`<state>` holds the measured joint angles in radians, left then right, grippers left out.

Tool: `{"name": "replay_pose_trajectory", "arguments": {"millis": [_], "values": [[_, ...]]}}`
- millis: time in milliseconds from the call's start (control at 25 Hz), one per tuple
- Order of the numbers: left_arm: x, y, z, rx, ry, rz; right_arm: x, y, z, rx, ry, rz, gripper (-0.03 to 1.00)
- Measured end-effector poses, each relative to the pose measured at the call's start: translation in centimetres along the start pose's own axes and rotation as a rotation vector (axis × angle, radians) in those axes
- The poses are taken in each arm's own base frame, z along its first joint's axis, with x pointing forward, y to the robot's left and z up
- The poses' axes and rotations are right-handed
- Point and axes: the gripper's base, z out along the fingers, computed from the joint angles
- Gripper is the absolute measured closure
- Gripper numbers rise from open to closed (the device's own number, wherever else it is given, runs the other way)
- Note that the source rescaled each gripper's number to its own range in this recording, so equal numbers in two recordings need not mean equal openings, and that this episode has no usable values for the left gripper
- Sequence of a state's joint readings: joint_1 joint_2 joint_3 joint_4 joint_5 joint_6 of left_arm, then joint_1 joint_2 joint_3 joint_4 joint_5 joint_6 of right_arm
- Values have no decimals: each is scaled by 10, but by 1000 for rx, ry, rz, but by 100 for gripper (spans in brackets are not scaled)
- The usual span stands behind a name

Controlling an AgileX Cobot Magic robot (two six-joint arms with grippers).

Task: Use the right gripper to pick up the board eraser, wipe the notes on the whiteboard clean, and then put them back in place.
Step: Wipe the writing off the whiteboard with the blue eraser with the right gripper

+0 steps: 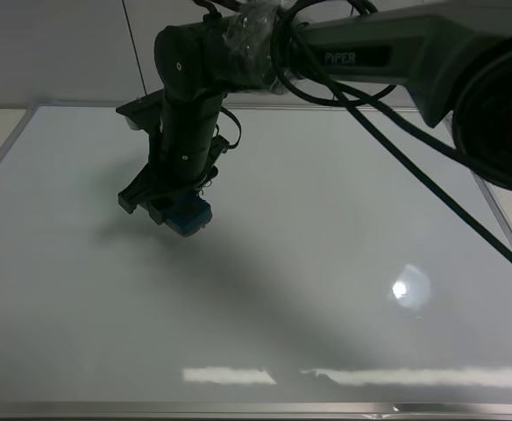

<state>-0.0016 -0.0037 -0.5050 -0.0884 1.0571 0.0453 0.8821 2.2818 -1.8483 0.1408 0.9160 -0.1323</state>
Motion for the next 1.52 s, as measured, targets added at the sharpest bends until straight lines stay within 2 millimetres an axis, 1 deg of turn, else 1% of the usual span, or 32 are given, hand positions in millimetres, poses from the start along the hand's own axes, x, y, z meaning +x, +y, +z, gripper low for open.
{"name": "replay_pose_trajectory", "arguments": {"millis": [360,720,960,1200,1520], "values": [[0,0,0,0,0,0,7,-3,33,-3,51,-26,96],[0,0,0,0,0,0,8,-8,37,54,57,-87,96],[0,0,0,0,0,0,8,-8,39,58,55,-94,96],[0,0,0,0,0,0,10,-9,45,57,62,-94,96],[0,0,0,0,0,0,9,-10,45,64,62,-100,96]]}}
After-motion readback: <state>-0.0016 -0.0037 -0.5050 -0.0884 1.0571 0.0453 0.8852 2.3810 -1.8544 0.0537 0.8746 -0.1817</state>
